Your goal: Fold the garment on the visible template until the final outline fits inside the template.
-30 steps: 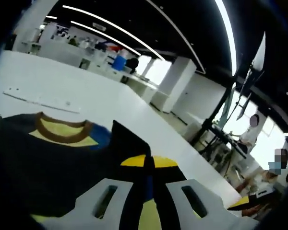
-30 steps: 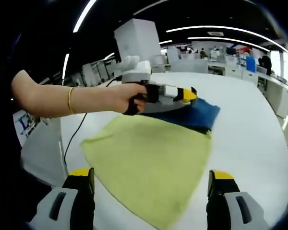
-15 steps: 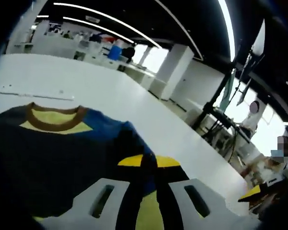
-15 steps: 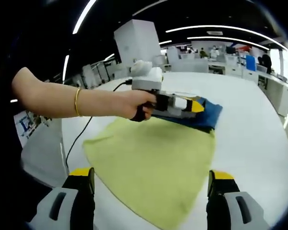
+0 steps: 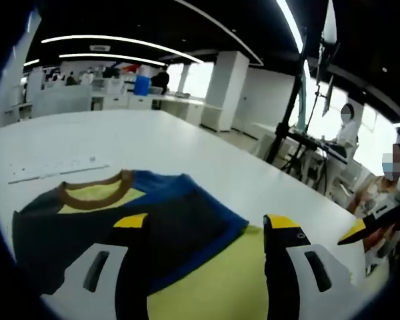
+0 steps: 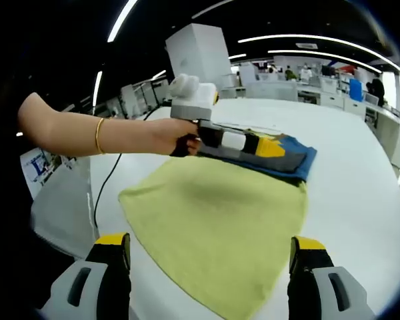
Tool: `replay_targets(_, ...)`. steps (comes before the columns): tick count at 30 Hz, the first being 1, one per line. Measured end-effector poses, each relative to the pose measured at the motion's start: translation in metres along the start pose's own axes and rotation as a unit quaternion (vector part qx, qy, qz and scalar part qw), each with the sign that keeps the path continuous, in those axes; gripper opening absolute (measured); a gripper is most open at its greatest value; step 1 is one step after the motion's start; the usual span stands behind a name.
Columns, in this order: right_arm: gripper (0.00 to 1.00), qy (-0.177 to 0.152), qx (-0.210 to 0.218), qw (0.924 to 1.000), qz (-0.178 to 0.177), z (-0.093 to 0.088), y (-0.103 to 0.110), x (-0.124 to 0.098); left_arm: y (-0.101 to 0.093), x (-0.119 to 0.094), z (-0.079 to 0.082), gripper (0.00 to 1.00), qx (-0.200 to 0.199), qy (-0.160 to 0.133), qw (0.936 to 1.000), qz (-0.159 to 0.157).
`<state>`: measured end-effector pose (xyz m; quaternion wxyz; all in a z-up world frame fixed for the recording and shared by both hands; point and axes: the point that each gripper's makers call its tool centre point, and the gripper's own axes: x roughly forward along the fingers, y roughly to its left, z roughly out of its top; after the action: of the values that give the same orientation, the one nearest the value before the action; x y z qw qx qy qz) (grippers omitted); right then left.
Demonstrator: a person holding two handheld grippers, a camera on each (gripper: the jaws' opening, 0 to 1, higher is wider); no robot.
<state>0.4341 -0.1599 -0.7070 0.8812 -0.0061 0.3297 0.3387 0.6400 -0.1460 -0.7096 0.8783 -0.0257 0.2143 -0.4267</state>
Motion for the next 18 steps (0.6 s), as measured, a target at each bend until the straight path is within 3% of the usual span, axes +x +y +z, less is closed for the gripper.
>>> replay_targets(7,0.99,0.03,-0.029,0.999,0.013,-0.002,0.003,-0.001,0.004,-0.03,0.006,0.82,0.022,-0.009,0.9997,-0.005)
replay_targets(14,0.99,0.032,-0.049,0.9981,0.02,0.004,0.004,-0.003,0.012,-0.057,0.002,0.96,0.029,-0.005,0.9996,0.001)
replay_targets(18,0.99,0.035,-0.056,0.9971,0.039,0.004,0.01,0.0,0.012,-0.074,-0.004,0.98,0.019,-0.001,0.9998,-0.004)
